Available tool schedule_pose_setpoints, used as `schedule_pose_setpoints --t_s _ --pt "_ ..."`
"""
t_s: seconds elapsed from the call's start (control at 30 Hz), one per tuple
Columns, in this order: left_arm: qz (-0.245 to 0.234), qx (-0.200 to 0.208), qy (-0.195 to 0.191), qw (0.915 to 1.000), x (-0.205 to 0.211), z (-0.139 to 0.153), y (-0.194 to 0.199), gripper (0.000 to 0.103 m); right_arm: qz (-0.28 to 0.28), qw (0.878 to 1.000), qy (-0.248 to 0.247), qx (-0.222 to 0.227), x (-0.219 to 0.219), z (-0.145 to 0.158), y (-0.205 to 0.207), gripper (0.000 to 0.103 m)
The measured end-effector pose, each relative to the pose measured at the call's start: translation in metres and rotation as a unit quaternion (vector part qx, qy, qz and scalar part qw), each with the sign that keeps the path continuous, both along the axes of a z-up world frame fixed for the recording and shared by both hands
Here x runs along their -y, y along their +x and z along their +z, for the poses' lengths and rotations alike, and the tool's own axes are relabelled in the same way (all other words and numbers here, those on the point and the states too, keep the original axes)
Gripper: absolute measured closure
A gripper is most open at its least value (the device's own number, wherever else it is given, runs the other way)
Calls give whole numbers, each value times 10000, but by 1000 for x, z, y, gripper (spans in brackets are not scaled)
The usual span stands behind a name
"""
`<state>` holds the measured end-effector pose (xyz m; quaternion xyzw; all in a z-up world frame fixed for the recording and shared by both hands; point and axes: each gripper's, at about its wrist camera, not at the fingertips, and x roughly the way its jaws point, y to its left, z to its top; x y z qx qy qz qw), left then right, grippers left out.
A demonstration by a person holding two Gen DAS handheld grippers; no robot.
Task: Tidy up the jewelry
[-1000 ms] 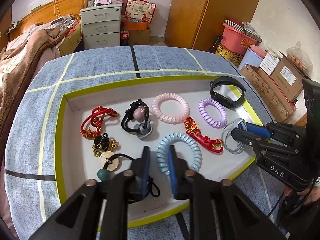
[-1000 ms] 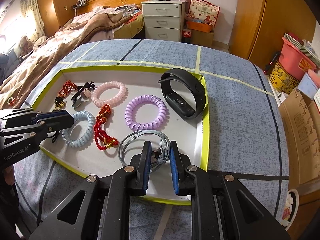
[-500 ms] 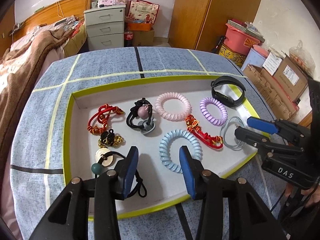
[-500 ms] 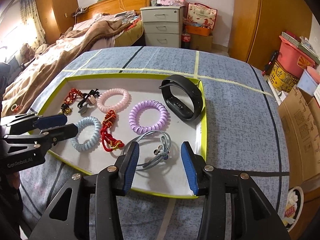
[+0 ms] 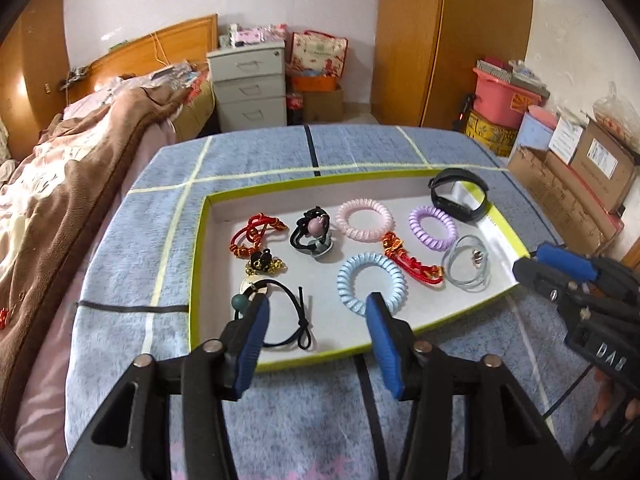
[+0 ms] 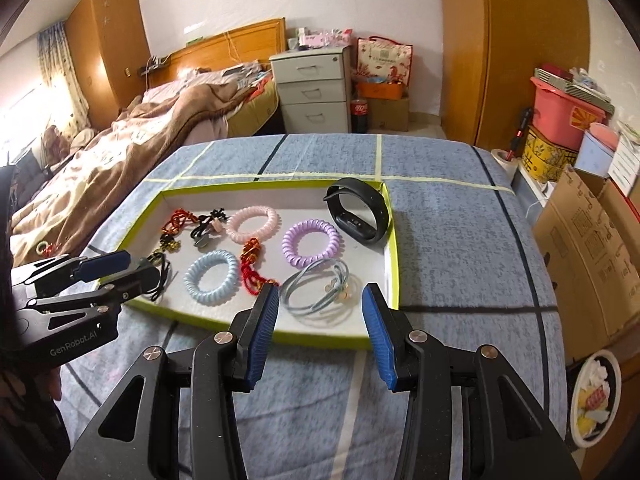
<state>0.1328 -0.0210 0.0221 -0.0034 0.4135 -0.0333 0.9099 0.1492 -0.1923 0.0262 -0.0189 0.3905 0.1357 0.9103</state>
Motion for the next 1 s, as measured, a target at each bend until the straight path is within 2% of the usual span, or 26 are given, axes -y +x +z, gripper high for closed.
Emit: schedule_pose_setpoints --t_s 0.1,0.27,0.43,0.77,1.0 --pt "124 174 67 9998 1 5 -11 45 -107 9998 -59 132 -2 3 -14 58" --pt "319 437 -51 9985 1 11 -26 45 -153 9994 -58 306 -5 5 -29 58" --pt "582 589 32 9966 2 15 -39 45 -127 9994 -23 332 -8 6 -38 58" --pt "629 469 153 9968 6 10 -43 45 -135 9993 4 344 -11 7 -43 58" --pt "613 438 37 9972 7 11 -47 45 -113 9994 7 342 -12 8 -45 58"
